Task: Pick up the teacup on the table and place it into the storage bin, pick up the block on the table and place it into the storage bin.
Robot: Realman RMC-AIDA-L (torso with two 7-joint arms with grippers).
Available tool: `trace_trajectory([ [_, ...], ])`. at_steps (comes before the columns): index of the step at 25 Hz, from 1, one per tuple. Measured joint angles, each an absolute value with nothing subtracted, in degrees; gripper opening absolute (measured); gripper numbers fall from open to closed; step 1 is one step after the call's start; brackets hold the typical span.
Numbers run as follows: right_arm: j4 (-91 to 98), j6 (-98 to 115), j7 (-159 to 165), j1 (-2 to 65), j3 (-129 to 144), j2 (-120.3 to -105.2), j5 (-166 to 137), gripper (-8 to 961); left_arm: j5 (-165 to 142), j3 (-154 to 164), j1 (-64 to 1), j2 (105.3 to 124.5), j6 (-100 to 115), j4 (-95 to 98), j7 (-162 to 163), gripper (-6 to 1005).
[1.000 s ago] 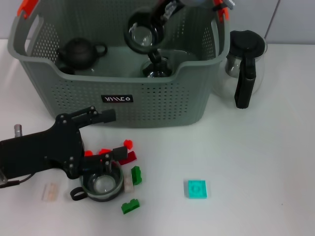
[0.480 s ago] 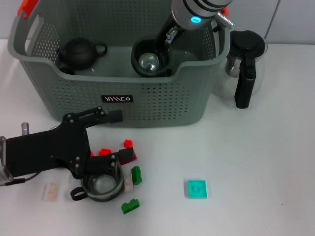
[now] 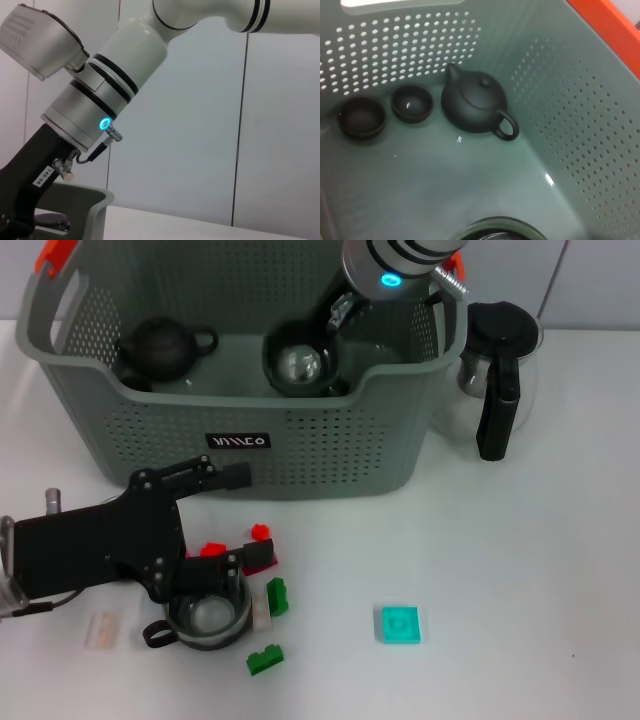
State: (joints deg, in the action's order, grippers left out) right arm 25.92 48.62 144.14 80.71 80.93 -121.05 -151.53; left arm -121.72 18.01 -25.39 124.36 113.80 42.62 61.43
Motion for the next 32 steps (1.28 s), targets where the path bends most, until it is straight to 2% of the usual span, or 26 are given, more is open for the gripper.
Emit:
trace_trajectory([
  [20,28.1,49.0,144.2,79.6,80.9,-120.71,-148.6,152,-121.7,17.8,-25.2,124.37,113.7,42.6,61.4,830],
  [24,39.8,56.2,144.3,75.1,77.3,-120.36,-147.9,193,-121.7,17.6,-25.0,124.37,114.0,42.6,61.4,831],
  [32,54.6,65.3,143.4,69.5,72.2,-120.24,-146.3,186,-121.7,17.2,-24.9,124.36,114.2,42.7,61.3,831],
])
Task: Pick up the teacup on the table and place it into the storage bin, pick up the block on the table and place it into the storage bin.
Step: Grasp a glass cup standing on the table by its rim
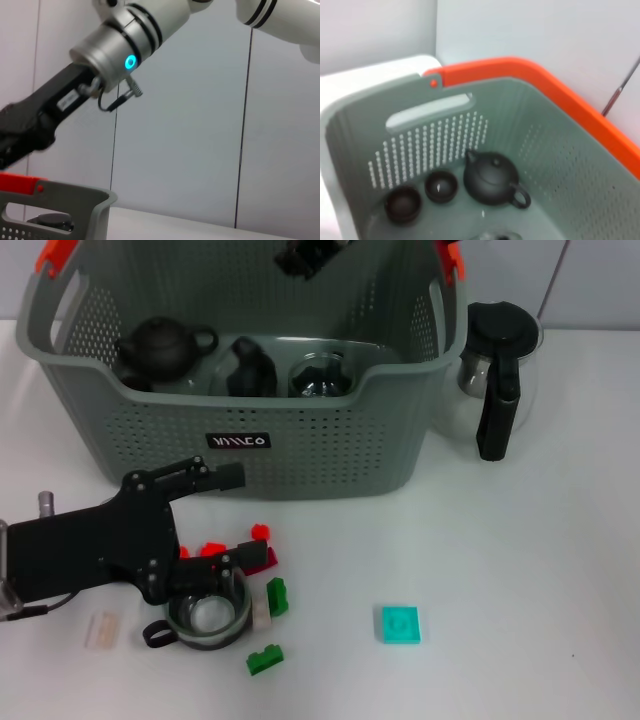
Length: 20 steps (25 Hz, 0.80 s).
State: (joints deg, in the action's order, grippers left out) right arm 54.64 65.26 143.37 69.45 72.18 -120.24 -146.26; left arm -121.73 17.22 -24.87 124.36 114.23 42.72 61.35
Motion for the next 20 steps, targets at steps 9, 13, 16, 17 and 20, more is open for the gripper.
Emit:
trace_trajectory([
  [9,70.9,72.9,138.9,59.9,71.1,-120.14,-135.5,207,-121.1,16.9,-24.9,124.37,114.5,42.7,61.6,831],
  [13,78.0,75.6,135.8,53.8,71.0,-120.14,-130.1,224,-120.4,16.8,-24.9,124.35,114.8,42.7,61.6,831],
  [16,81.6,76.4,130.8,47.8,71.0,-120.18,-123.5,236,-120.1,16.8,-24.9,124.28,114.9,42.8,61.4,831],
  [17,82.3,76.5,128.7,45.5,71.0,-120.18,-120.9,271,-120.1,16.8,-24.9,124.27,114.9,42.8,61.4,831],
  [20,83.1,76.4,122.2,39.2,70.5,-120.13,-113.7,375,-119.7,16.8,-24.9,124.28,115.0,42.8,61.4,831],
])
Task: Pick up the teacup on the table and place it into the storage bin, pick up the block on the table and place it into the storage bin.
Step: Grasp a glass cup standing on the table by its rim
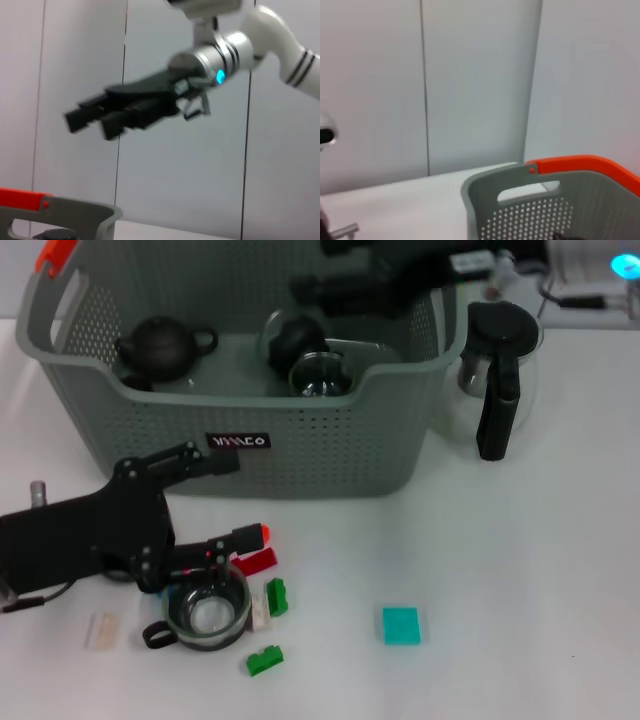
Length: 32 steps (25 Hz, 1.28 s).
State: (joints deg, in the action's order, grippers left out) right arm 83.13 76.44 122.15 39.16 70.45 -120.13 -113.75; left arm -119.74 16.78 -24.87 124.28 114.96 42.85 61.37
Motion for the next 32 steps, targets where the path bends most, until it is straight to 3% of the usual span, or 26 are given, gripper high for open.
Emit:
trace_trajectory([
  [7,80.9,79.9,103.7,27.3,69.5,-120.14,-102.4,688,-118.7,16.7,-24.9,124.28,115.2,42.9,61.5,831],
  [10,78.9,82.6,98.0,24.1,68.9,-120.19,-99.6,741,-118.1,16.7,-24.9,124.28,115.2,42.7,61.6,831],
  [24,58.0,94.4,74.1,22.9,61.6,-119.46,-98.7,740,-118.1,16.8,-25.5,124.04,115.1,44.6,68.0,831],
  [32,55.2,94.2,73.8,24.4,61.5,-119.84,-103.6,731,-118.9,19.8,-25.5,124.42,114.4,54.6,78.8,831],
])
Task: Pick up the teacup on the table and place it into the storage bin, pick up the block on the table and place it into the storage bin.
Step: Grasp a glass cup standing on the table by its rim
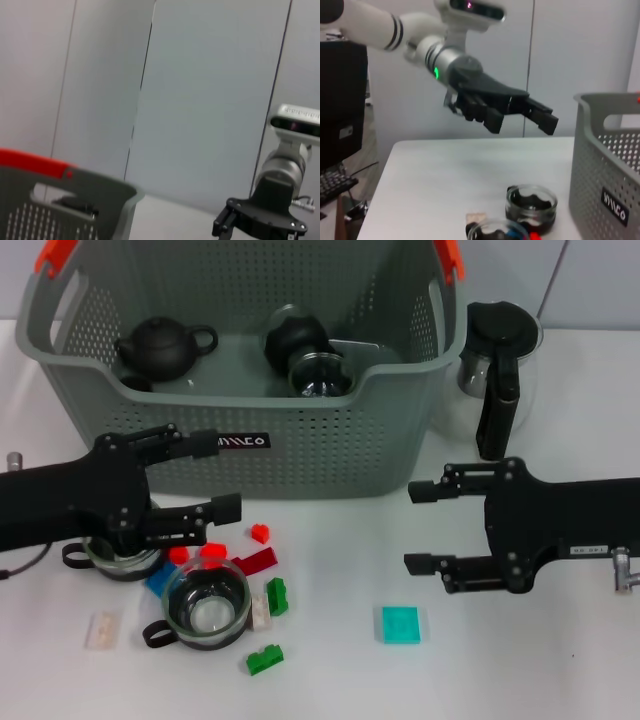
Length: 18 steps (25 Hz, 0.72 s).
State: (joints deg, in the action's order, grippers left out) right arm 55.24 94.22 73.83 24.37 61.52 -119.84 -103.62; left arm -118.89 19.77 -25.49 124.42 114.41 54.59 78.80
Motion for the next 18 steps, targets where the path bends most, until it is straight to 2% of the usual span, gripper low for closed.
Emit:
trace_trajectory([
  [18,54.2,93.4,81.2,28.3,62.0,-119.97,-109.2,732,-135.2,36.0,-24.8,124.59,116.2,90.8,112.6,835],
])
